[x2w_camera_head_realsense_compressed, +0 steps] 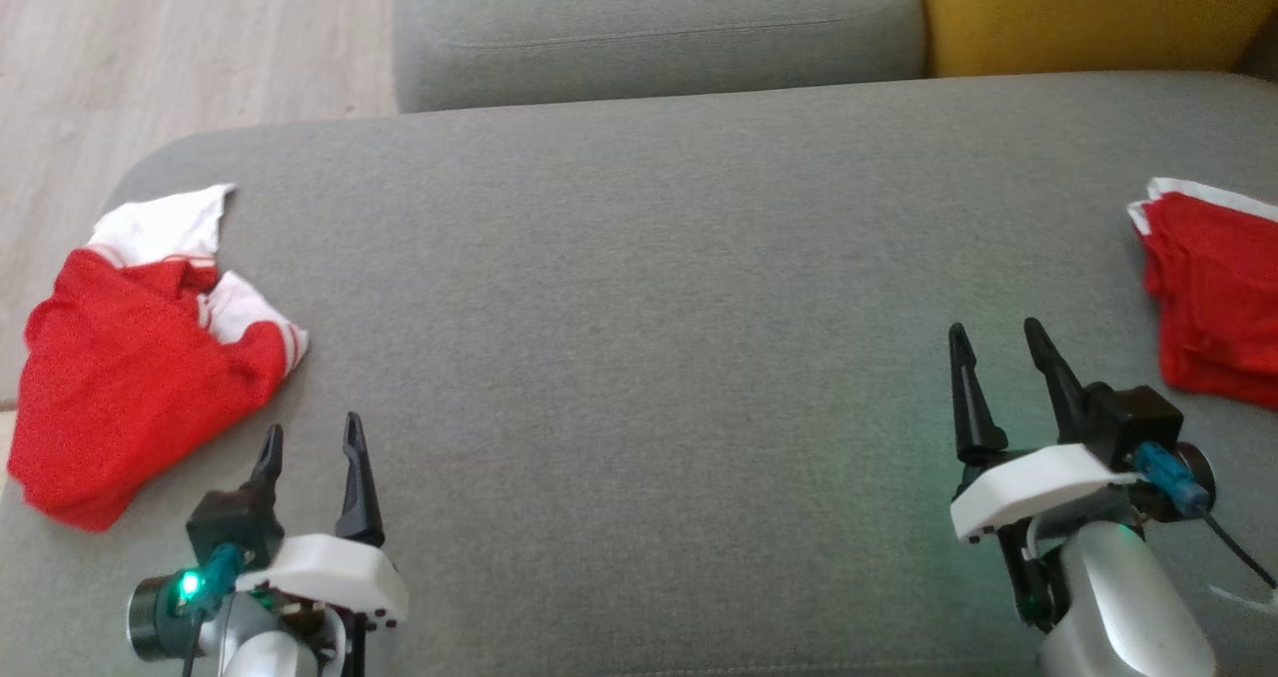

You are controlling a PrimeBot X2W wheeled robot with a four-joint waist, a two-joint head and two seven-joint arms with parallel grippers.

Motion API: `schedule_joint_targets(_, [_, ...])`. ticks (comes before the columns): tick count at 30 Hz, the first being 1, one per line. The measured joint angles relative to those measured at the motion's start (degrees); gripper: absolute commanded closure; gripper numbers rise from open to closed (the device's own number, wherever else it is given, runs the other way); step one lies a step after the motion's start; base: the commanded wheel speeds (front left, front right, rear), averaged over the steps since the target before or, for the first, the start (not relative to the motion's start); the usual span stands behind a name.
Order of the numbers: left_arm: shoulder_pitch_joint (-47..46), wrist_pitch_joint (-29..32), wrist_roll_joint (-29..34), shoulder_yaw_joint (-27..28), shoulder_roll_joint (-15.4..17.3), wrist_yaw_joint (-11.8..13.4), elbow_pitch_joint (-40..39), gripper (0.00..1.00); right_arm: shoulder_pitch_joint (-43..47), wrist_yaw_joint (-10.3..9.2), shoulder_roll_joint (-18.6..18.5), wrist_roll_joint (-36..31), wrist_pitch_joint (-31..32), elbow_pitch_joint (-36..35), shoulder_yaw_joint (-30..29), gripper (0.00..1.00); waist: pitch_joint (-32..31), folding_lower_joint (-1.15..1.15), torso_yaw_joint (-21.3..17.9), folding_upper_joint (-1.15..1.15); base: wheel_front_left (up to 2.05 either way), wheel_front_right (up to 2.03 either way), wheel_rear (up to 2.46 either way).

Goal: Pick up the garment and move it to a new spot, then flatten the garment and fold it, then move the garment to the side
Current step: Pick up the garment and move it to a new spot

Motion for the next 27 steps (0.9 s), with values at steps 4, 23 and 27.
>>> schedule_joint_targets(4, [0.0, 0.0, 0.0, -0.2, 0.0, 0.0, 0.0, 0.00, 0.0, 0.00, 0.0, 0.0, 0.0, 0.0, 0.4, 0.00, 0.1, 0.00, 1.4, 0.00, 0.00, 0.00, 0.00])
schedule_joint_targets(23, [-1.5, 0.0, 1.2, 1.1, 0.0, -1.0, -0.1, 0.00, -0.1, 0.00, 0.1, 3.5, 0.0, 0.7, 3.7, 0.00, 0.5, 0.00, 18.6, 0.00, 0.00, 0.00, 0.00])
schedule_joint_targets(27, [-1.5, 0.0, 1.2, 2.3, 0.0, -1.0, 0.3, 0.00, -0.2, 0.00, 0.1, 3.5, 0.0, 1.0, 3.9, 0.00, 0.9, 0.00, 22.5, 0.00, 0.00, 0.00, 0.00])
